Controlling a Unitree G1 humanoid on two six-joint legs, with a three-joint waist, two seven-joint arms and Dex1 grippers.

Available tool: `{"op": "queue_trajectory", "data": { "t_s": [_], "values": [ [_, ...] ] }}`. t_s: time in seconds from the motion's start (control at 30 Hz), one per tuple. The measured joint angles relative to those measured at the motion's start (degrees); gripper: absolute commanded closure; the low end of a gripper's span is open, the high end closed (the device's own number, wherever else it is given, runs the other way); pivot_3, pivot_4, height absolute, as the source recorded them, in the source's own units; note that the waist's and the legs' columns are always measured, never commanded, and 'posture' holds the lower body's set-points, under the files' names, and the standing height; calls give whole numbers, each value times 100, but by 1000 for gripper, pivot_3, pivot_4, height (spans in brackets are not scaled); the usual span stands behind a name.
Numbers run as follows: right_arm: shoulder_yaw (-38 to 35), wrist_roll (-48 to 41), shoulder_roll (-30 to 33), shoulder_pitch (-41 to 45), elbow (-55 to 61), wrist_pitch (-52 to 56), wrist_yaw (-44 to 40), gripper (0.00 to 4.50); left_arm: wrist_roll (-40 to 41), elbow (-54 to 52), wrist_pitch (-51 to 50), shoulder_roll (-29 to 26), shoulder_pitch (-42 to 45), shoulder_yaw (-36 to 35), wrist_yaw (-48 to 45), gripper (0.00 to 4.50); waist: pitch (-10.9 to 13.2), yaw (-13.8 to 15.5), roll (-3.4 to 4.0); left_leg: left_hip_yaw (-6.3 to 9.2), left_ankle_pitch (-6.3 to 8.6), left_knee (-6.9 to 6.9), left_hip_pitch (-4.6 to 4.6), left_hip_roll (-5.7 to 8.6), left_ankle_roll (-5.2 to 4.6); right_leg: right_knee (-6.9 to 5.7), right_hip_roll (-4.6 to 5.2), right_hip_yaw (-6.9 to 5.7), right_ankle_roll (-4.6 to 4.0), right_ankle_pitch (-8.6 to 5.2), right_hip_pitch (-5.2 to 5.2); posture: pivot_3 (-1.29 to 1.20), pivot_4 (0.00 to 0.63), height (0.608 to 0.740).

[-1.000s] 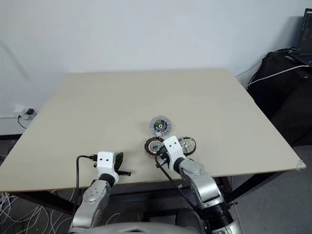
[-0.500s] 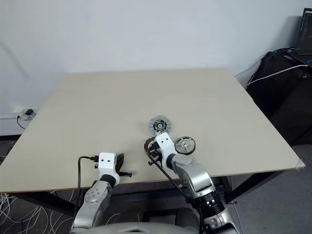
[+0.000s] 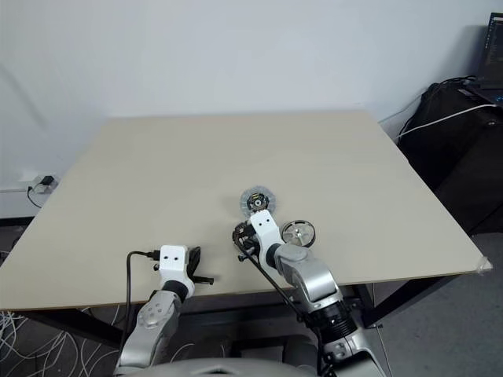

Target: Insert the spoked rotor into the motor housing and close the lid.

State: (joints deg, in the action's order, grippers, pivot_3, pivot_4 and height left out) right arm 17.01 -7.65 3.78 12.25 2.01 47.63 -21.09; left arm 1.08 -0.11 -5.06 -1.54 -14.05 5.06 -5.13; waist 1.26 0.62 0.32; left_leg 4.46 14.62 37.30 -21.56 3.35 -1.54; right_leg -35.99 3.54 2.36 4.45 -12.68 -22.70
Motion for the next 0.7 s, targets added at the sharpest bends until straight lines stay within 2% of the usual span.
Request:
{"op": "queue_trajectory", "data": {
  "t_s": [0.7],
  "values": [
    [-65, 1, -48, 83, -130, -121, 32, 4454, -3, 1, 8, 19, 22, 2, -45, 4500, 1, -53, 1, 0, 0, -2, -1, 0, 0, 0, 0, 0, -1, 0, -2, 0, 0, 740]
  ]
}}
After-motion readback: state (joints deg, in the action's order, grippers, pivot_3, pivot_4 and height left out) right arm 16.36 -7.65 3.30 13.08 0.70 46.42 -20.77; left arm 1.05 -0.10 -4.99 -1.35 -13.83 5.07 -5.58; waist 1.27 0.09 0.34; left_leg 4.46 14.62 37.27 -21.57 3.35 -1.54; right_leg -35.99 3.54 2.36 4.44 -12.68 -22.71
